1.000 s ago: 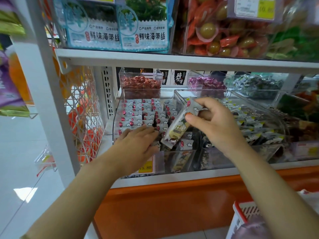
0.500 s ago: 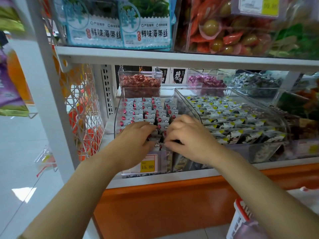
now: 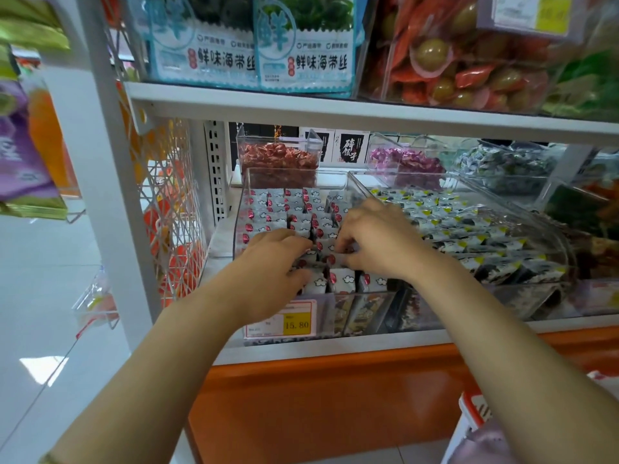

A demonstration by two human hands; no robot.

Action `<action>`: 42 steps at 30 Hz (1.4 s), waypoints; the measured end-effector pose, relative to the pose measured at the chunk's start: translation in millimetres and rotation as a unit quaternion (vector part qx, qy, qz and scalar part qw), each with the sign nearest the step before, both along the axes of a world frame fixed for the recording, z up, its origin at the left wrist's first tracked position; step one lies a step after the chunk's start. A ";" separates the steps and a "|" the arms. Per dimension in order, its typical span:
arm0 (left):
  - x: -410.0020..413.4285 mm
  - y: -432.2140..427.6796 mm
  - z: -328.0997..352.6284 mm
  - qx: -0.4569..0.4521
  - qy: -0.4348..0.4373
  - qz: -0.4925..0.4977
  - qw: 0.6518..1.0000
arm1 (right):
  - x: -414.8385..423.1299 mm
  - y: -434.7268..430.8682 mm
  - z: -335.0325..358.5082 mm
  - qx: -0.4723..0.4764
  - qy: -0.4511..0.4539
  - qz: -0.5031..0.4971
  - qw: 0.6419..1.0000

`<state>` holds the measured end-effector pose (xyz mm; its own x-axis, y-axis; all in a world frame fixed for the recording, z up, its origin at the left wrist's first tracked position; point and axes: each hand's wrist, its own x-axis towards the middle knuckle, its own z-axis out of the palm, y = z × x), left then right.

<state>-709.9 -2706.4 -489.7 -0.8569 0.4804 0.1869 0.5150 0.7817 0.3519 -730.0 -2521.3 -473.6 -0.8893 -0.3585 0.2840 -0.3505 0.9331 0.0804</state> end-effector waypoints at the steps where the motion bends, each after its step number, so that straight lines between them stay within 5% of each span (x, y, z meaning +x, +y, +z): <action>1: -0.3 -0.1 -0.1 0.002 0.001 0.001 1.000 | -0.3 -0.8 -0.8 -0.006 0.005 0.007 1.000; 10: 1.9 3.2 3.6 0.056 0.014 0.017 0.998 | 16.8 -0.2 12.6 -0.282 0.001 0.051 0.958; 15: 4.0 6.4 2.1 0.072 0.028 0.022 0.997 | 33.1 0.1 6.2 -0.261 -0.074 0.068 0.960; 20: 4.1 8.7 0.8 0.097 0.048 0.026 0.994 | 37.6 6.3 2.5 -0.295 0.012 0.041 0.955; 27: 3.2 13.8 3.0 0.201 0.037 0.047 0.978 | 42.4 23.0 6.1 -0.560 0.085 0.005 0.824; 31: 6.2 15.2 5.0 0.279 -0.038 0.017 0.959 | 47.2 25.4 6.0 -0.750 0.003 0.017 0.661; 36: 4.8 13.4 6.8 0.454 -0.157 0.073 0.874 | 50.6 18.6 0.1 -0.838 -0.096 0.047 0.535; 39: 4.7 11.5 9.1 0.551 -0.234 0.089 0.796 | 53.5 17.9 -0.6 -0.849 -0.154 0.066 0.502; 42: 4.8 8.4 10.2 0.602 -0.268 0.103 0.745 | 56.1 17.9 -1.3 -0.837 -0.180 0.064 0.513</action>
<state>-705.1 -2698.0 -479.5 -0.9958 0.0900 -0.0192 -0.0390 -0.2231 0.9740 -673.8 -2503.4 -474.9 -0.9916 0.0573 0.1156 -0.1290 -0.4432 -0.8871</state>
